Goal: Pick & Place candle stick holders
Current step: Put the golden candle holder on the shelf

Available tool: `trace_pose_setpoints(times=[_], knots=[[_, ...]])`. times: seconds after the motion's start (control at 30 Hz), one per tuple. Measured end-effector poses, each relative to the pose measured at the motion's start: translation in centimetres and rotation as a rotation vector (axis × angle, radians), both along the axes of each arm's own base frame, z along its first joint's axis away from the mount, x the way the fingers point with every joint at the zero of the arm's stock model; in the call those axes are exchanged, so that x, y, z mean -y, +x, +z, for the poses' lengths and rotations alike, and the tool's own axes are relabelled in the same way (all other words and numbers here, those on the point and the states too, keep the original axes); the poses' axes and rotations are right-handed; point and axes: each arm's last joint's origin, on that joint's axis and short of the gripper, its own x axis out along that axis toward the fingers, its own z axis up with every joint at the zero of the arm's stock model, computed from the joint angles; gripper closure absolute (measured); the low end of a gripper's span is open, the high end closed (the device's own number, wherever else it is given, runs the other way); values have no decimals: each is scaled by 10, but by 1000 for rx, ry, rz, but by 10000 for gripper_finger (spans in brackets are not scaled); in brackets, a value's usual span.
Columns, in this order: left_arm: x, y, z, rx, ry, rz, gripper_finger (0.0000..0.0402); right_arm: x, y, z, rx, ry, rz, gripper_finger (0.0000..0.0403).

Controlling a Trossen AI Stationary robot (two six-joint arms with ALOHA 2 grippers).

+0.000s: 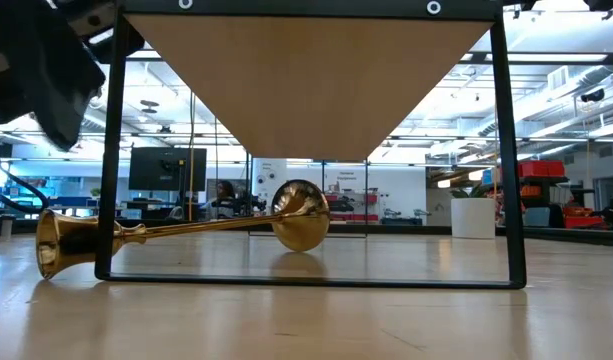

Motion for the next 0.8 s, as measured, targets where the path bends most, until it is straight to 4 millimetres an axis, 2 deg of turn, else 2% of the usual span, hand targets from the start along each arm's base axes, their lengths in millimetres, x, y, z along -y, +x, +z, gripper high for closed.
trace_pose_setpoints(times=[0.33, 0.8], knots=[[2, 8, -19, 15, 15, 99, 170, 0, 0, 0, -5, -2, 1, 211], [-3, 14, -22, 6, -83, 243, 170, 0, 0, -1, -8, -5, 10, 211]])
